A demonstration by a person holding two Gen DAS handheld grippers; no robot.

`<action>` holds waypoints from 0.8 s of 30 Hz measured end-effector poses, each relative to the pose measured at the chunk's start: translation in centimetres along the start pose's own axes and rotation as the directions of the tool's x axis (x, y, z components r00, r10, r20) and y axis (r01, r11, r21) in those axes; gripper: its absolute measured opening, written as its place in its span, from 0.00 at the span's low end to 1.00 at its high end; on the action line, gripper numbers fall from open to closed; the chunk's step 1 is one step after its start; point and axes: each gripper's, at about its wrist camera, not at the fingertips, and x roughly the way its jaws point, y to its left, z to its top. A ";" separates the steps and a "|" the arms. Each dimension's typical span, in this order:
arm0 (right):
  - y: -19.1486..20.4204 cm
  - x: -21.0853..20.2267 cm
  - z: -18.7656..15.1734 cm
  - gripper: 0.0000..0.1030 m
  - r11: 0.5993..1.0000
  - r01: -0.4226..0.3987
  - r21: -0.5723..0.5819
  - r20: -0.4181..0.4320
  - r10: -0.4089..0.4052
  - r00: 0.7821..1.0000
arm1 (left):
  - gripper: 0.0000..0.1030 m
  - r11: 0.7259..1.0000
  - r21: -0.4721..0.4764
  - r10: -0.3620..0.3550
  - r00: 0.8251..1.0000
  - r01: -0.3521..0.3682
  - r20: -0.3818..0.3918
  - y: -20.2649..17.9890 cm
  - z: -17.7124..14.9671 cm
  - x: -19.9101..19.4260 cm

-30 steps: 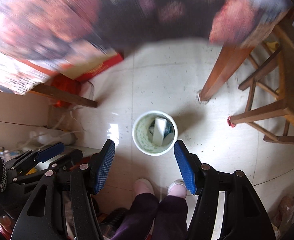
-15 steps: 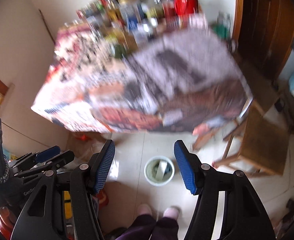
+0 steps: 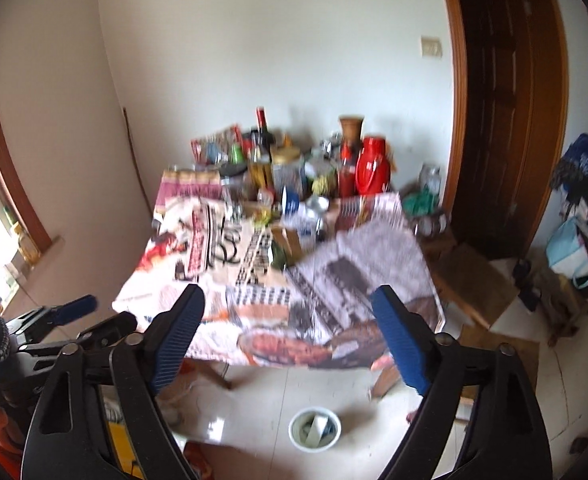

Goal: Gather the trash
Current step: 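Raise both open tools back toward the table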

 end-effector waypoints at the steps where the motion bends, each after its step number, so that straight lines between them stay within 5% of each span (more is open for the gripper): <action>1: 0.1 -0.2 0.0 0.90 1.000 0.007 0.002 0.010 -0.007 1.000 | 0.99 1.000 0.002 -0.002 1.000 0.001 0.030 0.2 0.1 -0.7; 11: -1.1 0.1 -0.4 0.92 0.996 0.073 0.042 -0.016 -0.072 0.997 | 0.99 0.998 -0.056 -0.025 0.999 0.026 0.022 1.7 1.0 -0.4; 24: -4.9 6.1 5.0 0.92 1.000 0.028 -0.012 0.010 -0.028 1.000 | 0.99 0.997 -0.058 0.046 0.999 -0.044 0.027 -0.8 6.5 7.4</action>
